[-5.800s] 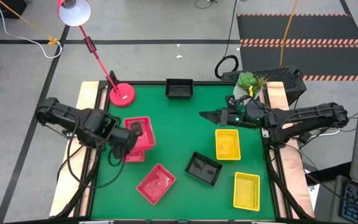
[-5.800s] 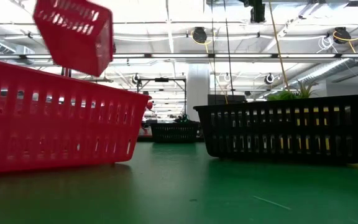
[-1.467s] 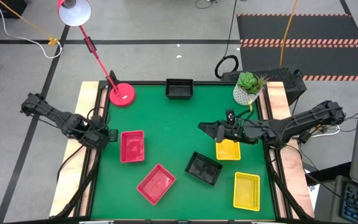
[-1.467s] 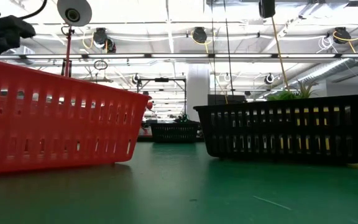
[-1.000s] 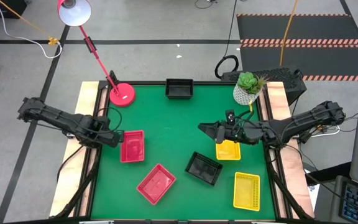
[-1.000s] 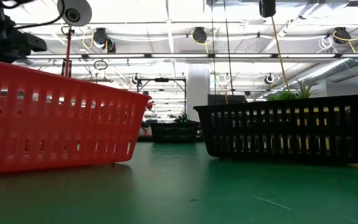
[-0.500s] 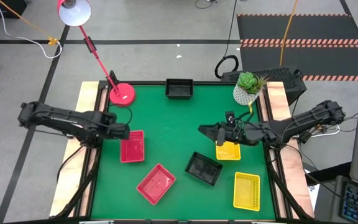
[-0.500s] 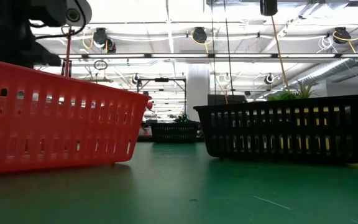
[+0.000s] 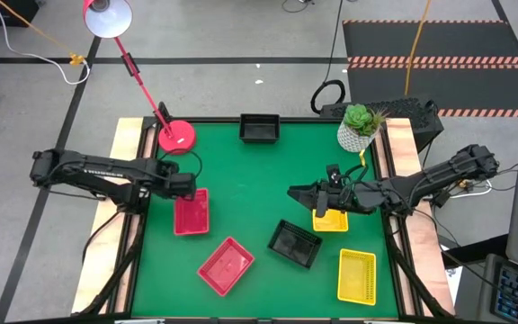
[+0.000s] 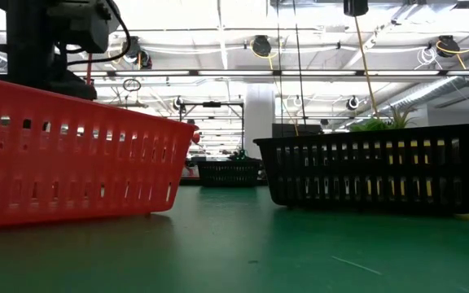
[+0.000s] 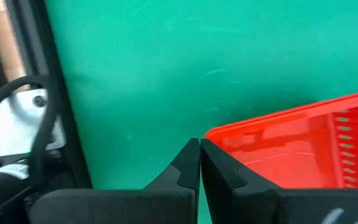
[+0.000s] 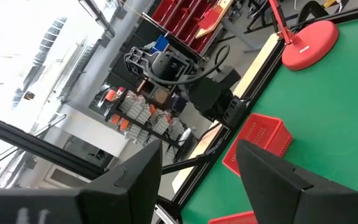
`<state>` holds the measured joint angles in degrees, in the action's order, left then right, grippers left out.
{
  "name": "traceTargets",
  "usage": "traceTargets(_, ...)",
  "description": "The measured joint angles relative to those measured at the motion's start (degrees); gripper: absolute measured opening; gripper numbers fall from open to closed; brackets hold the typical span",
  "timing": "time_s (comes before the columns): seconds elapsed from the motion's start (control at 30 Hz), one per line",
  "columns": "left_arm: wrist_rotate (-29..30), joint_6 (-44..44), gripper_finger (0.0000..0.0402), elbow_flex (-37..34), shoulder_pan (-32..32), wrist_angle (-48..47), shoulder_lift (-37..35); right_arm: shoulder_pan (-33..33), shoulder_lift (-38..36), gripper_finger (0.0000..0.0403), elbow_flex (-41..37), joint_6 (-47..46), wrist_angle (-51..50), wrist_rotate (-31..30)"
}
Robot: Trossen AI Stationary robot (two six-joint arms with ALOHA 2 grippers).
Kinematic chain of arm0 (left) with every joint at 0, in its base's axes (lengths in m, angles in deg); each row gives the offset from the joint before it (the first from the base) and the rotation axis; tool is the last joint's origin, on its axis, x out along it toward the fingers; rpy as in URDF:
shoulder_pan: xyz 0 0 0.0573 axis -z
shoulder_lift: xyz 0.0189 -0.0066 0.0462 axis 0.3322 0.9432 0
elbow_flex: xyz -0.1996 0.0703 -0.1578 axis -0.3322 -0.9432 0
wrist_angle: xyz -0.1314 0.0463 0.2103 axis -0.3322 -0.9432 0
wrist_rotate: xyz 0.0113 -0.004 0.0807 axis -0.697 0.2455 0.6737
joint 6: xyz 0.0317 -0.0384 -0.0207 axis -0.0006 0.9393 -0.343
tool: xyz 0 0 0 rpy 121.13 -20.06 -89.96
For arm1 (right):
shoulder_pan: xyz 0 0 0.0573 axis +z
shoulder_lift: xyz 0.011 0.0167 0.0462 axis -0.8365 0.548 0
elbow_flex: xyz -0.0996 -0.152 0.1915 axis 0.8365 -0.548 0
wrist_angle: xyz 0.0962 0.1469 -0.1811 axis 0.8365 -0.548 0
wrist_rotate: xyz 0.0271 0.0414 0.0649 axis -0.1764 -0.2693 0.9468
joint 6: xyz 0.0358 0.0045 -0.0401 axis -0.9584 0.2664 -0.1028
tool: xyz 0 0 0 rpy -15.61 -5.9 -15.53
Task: Stack baskets by color
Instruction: Stack the top red bin on the middle red bin
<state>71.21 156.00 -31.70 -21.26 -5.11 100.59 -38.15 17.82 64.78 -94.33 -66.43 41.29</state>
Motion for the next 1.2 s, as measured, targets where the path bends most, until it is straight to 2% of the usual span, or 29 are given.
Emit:
traceTargets(0.73,0.65,-3.18,0.0017,0.0,-0.5,4.81,0.39,-0.01,0.0,0.0201,0.0,0.63,-0.24,-0.13)
traceTargets(0.87,-1.79,-4.36,0.0017,2.91,-0.46,-3.03,0.21,0.02,0.0,0.0201,0.0,0.09,-0.2,-0.11)
traceTargets(1.0,-0.48,-2.98,0.0017,7.44,0.32,-12.08,0.13,0.4,-0.02,0.0201,0.0,0.07,-0.04,-0.15)
traceTargets(1.2,-2.32,-4.63,0.0005,4.37,-0.74,-11.18,0.22,0.41,-0.02,0.0201,0.0,0.07,-0.04,-0.15)
